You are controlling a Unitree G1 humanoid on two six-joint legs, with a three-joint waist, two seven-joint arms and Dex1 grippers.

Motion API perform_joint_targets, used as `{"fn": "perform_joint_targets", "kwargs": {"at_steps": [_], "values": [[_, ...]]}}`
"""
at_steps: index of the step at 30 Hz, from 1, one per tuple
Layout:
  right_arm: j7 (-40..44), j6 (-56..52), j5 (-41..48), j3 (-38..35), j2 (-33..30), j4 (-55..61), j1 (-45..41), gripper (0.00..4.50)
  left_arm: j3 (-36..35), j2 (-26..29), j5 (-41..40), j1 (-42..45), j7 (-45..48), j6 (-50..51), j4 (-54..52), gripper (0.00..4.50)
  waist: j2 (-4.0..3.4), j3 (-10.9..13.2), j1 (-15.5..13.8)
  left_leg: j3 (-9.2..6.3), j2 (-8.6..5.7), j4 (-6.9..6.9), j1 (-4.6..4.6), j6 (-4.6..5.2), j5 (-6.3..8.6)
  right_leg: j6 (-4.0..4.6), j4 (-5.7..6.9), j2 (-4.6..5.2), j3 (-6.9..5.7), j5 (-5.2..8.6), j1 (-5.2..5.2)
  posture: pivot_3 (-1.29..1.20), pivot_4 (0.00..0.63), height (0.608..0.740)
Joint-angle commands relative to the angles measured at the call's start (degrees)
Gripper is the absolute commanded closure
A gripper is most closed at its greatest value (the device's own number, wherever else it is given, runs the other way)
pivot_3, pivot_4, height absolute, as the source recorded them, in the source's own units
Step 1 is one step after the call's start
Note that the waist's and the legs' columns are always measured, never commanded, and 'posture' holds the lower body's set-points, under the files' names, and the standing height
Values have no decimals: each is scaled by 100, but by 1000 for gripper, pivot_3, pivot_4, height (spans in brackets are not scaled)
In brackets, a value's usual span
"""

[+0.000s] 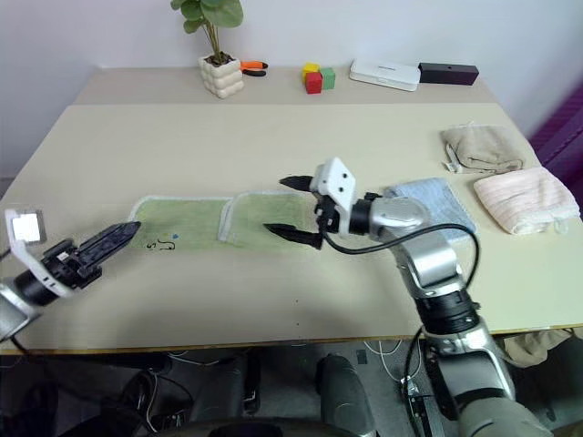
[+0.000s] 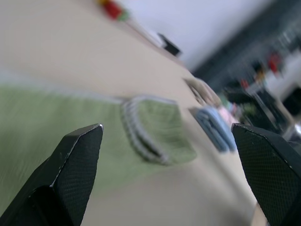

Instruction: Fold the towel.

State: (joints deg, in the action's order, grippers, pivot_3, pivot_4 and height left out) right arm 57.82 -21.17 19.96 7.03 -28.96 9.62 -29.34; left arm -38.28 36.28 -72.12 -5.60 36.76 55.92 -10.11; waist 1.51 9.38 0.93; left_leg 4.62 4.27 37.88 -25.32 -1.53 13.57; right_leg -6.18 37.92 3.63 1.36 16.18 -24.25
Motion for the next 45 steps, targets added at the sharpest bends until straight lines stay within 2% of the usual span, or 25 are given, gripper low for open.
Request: {"fn": "perform_joint_targets", "kwargs": {"at_steps": [1, 5, 10, 20, 23, 26, 33, 34, 39, 41, 43, 45], "values": [[198, 171, 252, -231, -167, 412, 35, 37, -443, -277, -994, -190, -1028, 86, -317, 0, 1, -1, -11, -1, 0, 0, 0, 0, 0, 2, 0, 1, 0, 1, 0, 0, 150, 735], [233, 81, 361, -301, -275, 417, 114, 37, -374, -865, -1575, -571, -2020, -121, -579, 0, 3, -1, -15, -2, -3, 1, 0, 0, 0, 15, -2, 5, 1, 8, 3, 0, 150, 735], [115, 107, 333, -216, -203, 420, 90, 37, -305, -1219, -1928, -693, -3098, -395, -408, 0, 3, -2, -27, -4, -7, 1, 0, -1, 0, 20, -3, 5, 0, 10, 3, 0, 150, 735], [-87, 235, 139, -125, -147, 320, 118, 37, -24, -1250, -1837, -120, -4041, -790, 237, 0, 3, -4, -37, -4, -16, 1, 0, -1, 0, 22, -5, 7, 0, 10, 6, 0, 150, 735], [-168, 273, 67, -108, -102, 315, 104, 37, 89, -1342, -2088, 0, -4315, -769, 357, 0, -1, -6, -36, -5, -18, 1, 2, -1, 0, 22, -5, 8, 0, 10, 10, 0, 150, 735], [-257, 286, 21, -71, -48, 341, 100, 0, 345, -1410, -2228, 223, -4427, -692, 425, 825, -2, -7, -49, -6, -20, 1, 3, -1, 0, 21, -5, 9, 0, 10, 14, 0, 150, 735], [-376, 363, -134, -18, -57, 367, 118, 0, 439, -1331, -1907, 709, -4556, -899, 925, 4284, -13, -14, -145, -8, -26, 4, 5, -2, 0, 21, -8, 11, 0, 10, 19, 0, 150, 735], [-397, 358, -139, -27, -62, 367, 122, 0, 408, -1325, -1877, 757, -4454, -938, 933, 4405, -16, -16, -151, -8, -26, 4, 10, -2, 0, 22, -8, 10, 0, 10, 22, 0, 150, 735], [-384, 486, -213, -144, -235, 188, 208, 0, 216, -1341, -2069, 1008, -4124, -1105, 847, 4405, -14, -15, -155, -10, -26, 3, 15, -2, -1, 22, -8, 9, -1, 10, 27, 0, 150, 735], [-252, 358, 38, -466, -453, 63, 317, 0, 259, -1256, -2048, 1027, -3720, -1054, 634, 4405, -8, -11, -163, -9, -26, 3, 13, -2, -1, 22, -12, 9, -1, 10, 28, 0, 150, 735], [-27, 293, 265, -797, -743, -54, 511, 0, 435, -1058, -1649, 988, -3052, -1061, 248, 4405, -1, -7, -172, -9, -27, 3, 5, -2, 0, 24, -28, 11, -2, 10, 29, 0, 150, 735], [92, 275, 331, -980, -976, -190, 668, 0, 545, -1012, -1572, 1036, -2922, -1047, 27, 4405, -2, -7, -155, -10, -28, 3, -2, -1, 0, 30, -51, 10, -4, 6, 34, 0, 150, 735]]}}
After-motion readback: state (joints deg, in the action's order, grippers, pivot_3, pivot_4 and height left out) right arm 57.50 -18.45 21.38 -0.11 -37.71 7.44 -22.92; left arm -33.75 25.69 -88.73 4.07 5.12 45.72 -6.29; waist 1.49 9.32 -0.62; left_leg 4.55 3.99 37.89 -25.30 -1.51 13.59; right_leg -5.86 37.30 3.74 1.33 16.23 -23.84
